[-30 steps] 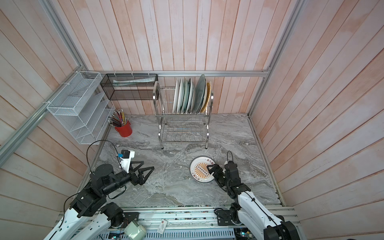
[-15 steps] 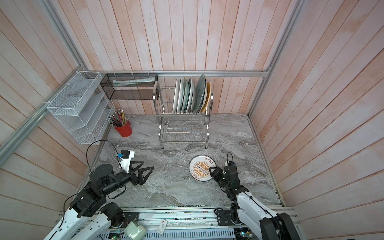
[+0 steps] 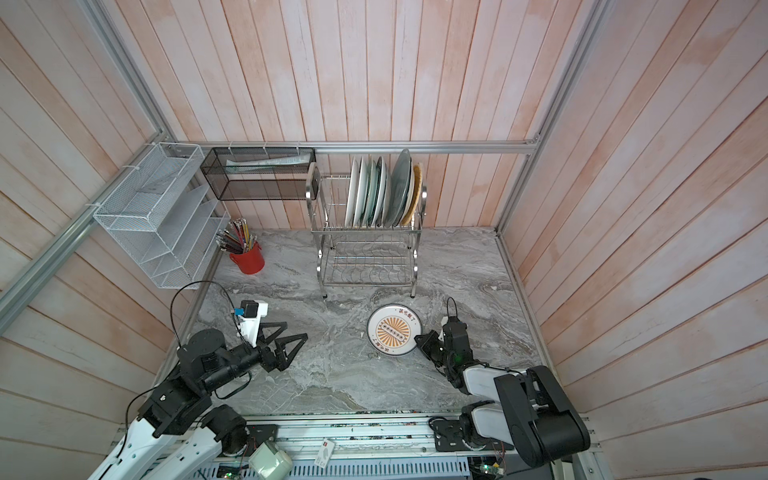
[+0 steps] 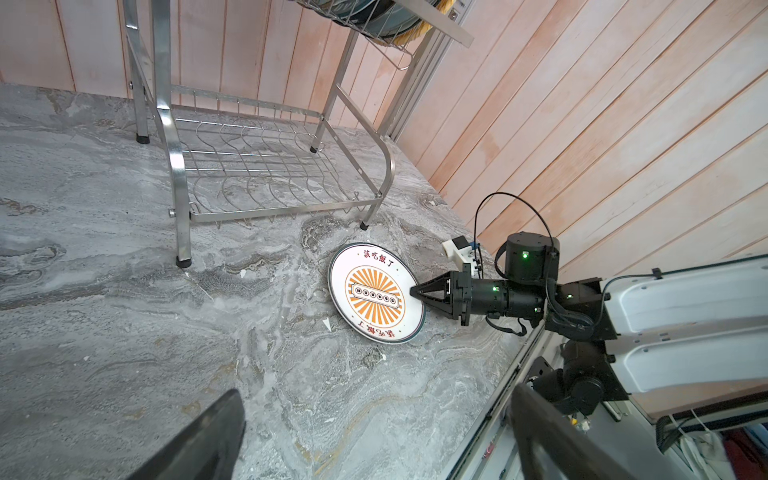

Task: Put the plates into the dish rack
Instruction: 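Grip the sunburst plate rim with the right gripper and tilt it upright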

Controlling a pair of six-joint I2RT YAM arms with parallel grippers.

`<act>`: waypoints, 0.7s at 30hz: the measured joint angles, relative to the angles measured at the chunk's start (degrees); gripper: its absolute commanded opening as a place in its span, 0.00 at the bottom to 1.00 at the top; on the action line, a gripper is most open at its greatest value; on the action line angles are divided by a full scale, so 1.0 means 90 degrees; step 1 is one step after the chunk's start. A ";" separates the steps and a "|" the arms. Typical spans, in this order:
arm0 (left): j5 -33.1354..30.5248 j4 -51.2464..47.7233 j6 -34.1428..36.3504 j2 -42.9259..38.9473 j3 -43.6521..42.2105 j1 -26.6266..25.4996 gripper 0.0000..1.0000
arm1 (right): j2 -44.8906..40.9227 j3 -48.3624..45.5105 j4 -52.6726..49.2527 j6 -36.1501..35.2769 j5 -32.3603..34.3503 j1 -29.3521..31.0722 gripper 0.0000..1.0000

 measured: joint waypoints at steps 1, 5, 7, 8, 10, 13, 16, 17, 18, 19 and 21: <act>-0.0007 0.0000 0.0000 -0.0005 0.0000 0.0000 1.00 | -0.0010 -0.0002 -0.0007 -0.0007 -0.0022 0.0000 0.00; -0.0012 0.0000 0.0000 -0.0027 0.0000 0.0000 1.00 | -0.0342 0.0000 -0.0369 -0.0010 -0.0036 0.0007 0.00; -0.0032 0.0000 0.0000 -0.0041 0.0000 0.0000 1.00 | -0.0682 0.0002 -0.0690 -0.0027 -0.0029 0.0007 0.00; -0.0049 0.0000 0.0000 -0.0053 0.0000 0.0000 1.00 | -0.0843 0.0007 -0.0852 -0.0046 -0.0019 0.0007 0.00; -0.0112 0.0005 -0.0002 -0.0090 0.0000 0.0000 1.00 | -0.1222 0.0027 -0.1311 -0.0100 -0.0010 0.0007 0.00; -0.0170 0.0017 -0.0024 -0.0143 -0.0007 0.0000 1.00 | -0.1600 0.0192 -0.1974 -0.0209 -0.0015 0.0012 0.00; -0.0185 0.0027 -0.0049 -0.0209 -0.0022 0.0000 1.00 | -0.1809 0.0469 -0.2596 -0.0313 -0.0015 0.0041 0.00; -0.0197 0.0032 -0.0066 -0.0231 -0.0034 0.0000 1.00 | -0.1863 0.0551 -0.2761 -0.0333 -0.0015 0.0058 0.00; -0.0202 0.0044 -0.0080 -0.0250 -0.0046 0.0000 1.00 | -0.1923 0.0641 -0.2931 -0.0352 -0.0017 0.0080 0.00; -0.0199 0.0049 -0.0097 -0.0262 -0.0051 0.0000 1.00 | -0.1994 0.0743 -0.3116 -0.0355 -0.0015 0.0104 0.00; -0.0180 0.0070 -0.0119 -0.0253 -0.0051 0.0000 1.00 | -0.2127 0.0913 -0.3395 -0.0330 0.0000 0.0148 0.00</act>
